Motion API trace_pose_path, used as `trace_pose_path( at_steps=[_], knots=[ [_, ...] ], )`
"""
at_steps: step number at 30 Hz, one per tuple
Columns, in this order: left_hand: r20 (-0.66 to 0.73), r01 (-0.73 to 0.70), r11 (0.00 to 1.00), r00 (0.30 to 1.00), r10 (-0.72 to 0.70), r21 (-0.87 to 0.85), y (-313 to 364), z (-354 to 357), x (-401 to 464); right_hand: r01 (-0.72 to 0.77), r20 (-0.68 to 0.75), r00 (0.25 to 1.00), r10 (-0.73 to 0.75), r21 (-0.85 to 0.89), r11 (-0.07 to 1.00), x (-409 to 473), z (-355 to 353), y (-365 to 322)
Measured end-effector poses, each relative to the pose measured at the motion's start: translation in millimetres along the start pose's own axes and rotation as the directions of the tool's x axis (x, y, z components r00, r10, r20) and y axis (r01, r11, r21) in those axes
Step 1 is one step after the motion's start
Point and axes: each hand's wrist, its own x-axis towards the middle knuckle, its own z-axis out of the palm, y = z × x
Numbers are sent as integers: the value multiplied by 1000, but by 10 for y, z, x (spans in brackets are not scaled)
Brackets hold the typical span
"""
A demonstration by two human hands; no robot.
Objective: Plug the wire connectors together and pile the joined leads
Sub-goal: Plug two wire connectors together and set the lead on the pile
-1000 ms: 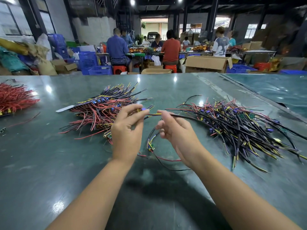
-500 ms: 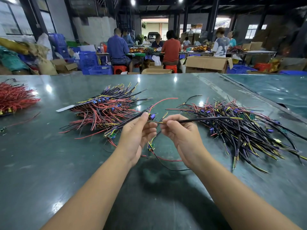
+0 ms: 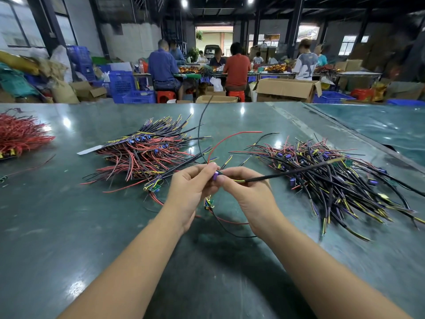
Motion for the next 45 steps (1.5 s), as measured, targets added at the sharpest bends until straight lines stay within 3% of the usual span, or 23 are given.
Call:
trace_pose_path(
  at_steps=[4, 7, 13, 16, 19, 22, 27, 35, 42, 45],
  knots=[
    [-5, -25, 990, 1000, 26, 139, -3, 10, -28, -18, 24, 1000, 18, 2, 1000, -12, 18, 12],
    [-100, 23, 990, 995, -9, 142, 3, 25, -32, -46, 2, 999, 46, -1, 999, -30, 15, 29],
    [-238, -70, 986, 966, 105, 152, 25, 42, -19, -149, -33, 987, 159, 203, 968, -25, 20, 44],
    [-216, -48, 996, 974, 64, 81, 12, 24, -20, -150, 1, 988, 153, 212, 966, -46, 42, 60],
    [-37, 35, 998, 999, -32, 59, 4, 20, -24, -135, 56, 990, 126, 194, 972, -63, 41, 58],
    [21, 49, 997, 999, -50, 58, -2, 29, -25, -121, 88, 991, 103, 232, 965, -62, 28, 51],
    [-39, 8, 1000, 999, -9, -22, 49, -5, -3, -131, 135, 985, 103, 223, 966, -48, 1, 22],
    [-334, -132, 953, 942, 35, -272, 233, -303, 154, -187, 200, 971, 135, 272, 944, -52, -61, 38],
    [-320, -157, 939, 946, 54, -305, 215, -273, 143, -200, 162, 975, 152, 339, 919, -38, -81, 40],
    [-209, -73, 951, 978, 8, -302, 198, -252, 125, -190, 141, 979, 149, 352, 917, -31, -98, 34]
  ],
)
